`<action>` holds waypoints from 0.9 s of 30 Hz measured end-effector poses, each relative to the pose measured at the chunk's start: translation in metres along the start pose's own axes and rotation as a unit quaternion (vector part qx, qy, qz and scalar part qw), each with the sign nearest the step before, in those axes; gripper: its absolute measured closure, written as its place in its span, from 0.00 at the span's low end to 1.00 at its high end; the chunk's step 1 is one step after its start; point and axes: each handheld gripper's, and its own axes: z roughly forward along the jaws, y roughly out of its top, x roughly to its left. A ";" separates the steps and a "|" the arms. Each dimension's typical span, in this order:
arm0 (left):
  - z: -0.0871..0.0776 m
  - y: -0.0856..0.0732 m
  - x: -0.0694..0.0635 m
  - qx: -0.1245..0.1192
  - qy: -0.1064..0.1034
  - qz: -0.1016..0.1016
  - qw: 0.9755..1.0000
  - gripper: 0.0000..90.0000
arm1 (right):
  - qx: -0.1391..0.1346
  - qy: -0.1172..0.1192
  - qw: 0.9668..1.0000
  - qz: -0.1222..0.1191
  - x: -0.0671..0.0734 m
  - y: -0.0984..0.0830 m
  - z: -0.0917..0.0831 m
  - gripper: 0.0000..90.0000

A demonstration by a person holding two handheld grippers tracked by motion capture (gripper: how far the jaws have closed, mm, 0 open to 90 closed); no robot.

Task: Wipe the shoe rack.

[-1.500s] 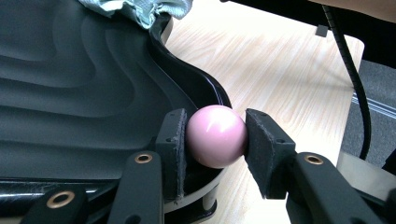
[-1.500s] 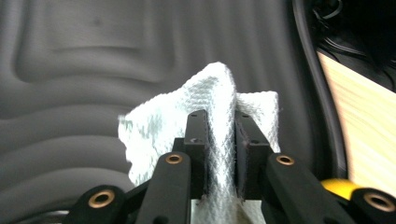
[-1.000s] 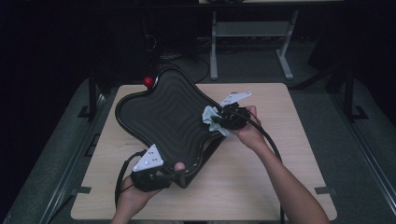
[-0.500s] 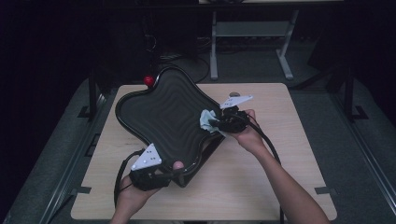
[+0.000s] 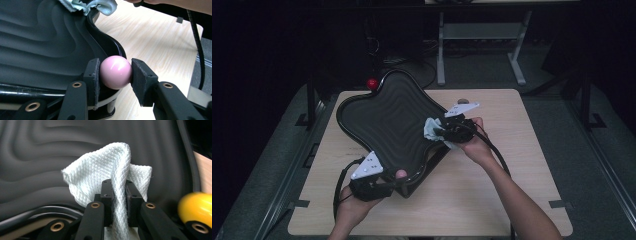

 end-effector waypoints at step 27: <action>0.015 0.002 0.010 -0.026 0.023 -0.013 0.999 0.67 | -0.030 0.043 0.999 0.016 0.045 -0.055 -0.006 0.90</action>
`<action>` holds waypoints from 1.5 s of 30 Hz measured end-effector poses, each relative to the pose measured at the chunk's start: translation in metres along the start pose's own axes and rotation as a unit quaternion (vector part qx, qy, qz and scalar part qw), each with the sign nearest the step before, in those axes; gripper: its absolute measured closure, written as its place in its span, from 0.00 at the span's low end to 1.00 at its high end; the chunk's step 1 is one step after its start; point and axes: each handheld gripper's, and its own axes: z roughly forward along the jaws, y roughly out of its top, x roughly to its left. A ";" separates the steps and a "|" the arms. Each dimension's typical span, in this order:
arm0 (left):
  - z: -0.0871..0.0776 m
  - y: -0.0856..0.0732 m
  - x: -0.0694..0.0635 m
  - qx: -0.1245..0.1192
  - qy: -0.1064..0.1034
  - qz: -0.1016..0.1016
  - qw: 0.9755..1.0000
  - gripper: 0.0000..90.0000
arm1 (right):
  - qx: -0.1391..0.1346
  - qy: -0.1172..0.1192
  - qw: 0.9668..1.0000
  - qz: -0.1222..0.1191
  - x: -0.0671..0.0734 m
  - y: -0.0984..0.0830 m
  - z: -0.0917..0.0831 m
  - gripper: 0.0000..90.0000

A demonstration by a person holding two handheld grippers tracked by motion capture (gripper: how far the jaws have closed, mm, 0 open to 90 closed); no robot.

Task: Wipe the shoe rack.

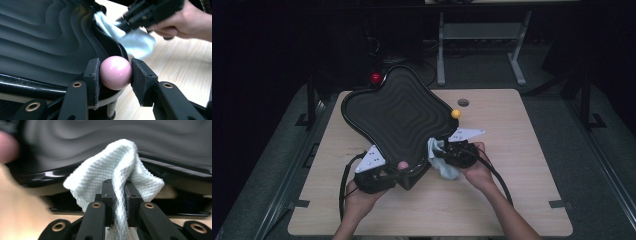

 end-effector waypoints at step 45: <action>0.000 -0.002 0.008 -0.010 0.014 -0.008 1.000 0.67 | -0.001 0.020 0.999 -0.042 0.038 -0.007 0.003 0.90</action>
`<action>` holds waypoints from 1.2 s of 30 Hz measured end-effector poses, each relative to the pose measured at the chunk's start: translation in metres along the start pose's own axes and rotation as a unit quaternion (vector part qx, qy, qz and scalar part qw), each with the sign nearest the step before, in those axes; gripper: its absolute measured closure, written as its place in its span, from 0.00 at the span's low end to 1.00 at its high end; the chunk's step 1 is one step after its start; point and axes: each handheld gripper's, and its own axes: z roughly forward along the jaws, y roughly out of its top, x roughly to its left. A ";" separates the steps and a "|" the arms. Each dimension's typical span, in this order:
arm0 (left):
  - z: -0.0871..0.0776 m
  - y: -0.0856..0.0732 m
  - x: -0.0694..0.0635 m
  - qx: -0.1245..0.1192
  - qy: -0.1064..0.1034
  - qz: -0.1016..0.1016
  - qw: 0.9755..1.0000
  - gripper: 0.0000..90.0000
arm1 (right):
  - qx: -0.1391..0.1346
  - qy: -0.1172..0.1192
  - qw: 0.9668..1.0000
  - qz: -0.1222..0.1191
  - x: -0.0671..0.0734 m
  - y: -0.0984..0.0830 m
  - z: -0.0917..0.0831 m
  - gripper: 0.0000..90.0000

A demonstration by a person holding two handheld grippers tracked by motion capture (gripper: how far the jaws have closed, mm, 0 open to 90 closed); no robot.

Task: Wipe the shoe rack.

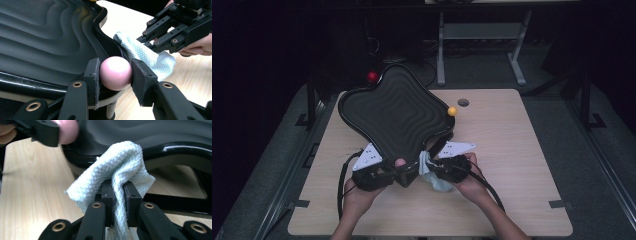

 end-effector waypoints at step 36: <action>-0.001 0.000 -0.001 0.001 -0.003 -0.001 1.000 0.67 | -0.009 0.022 1.000 -0.010 0.012 -0.002 0.000 0.90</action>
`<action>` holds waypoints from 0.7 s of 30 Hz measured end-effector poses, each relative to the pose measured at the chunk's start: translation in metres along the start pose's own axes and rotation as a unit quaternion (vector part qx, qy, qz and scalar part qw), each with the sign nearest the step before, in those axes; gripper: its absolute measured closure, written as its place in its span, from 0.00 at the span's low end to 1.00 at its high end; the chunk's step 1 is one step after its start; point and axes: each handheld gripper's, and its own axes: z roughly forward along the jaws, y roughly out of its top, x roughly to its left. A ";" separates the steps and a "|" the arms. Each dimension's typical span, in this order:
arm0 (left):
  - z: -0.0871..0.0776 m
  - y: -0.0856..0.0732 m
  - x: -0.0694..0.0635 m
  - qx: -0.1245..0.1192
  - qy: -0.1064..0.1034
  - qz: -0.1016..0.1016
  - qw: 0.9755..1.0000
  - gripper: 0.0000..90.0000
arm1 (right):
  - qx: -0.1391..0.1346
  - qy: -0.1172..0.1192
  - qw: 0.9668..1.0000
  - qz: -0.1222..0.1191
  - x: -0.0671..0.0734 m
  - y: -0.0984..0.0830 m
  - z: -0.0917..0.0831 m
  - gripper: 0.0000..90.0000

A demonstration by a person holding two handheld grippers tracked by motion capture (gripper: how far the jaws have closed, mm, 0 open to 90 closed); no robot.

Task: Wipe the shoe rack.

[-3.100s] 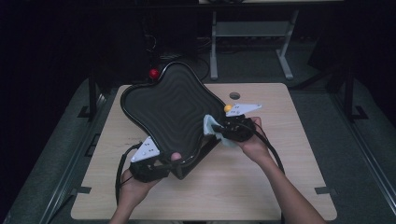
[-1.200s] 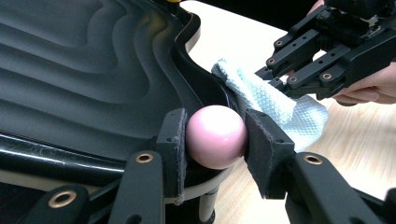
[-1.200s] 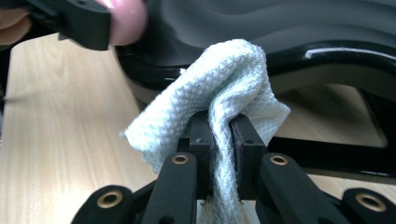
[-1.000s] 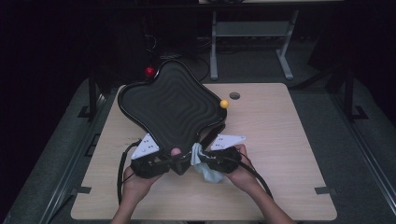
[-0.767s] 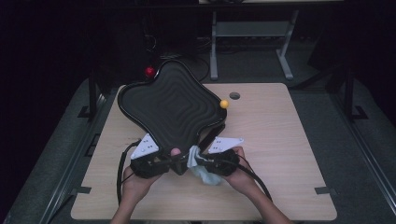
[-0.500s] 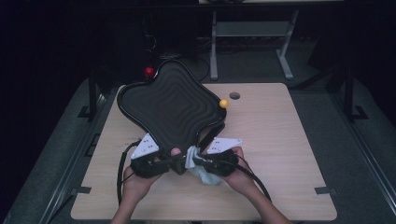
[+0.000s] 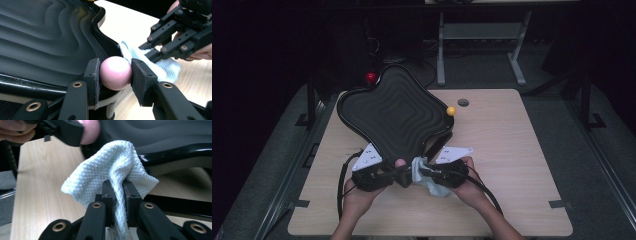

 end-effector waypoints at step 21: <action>-0.001 0.000 -0.005 0.012 0.005 0.013 1.000 0.65 | -0.004 0.012 1.000 0.005 0.004 -0.002 0.000 0.90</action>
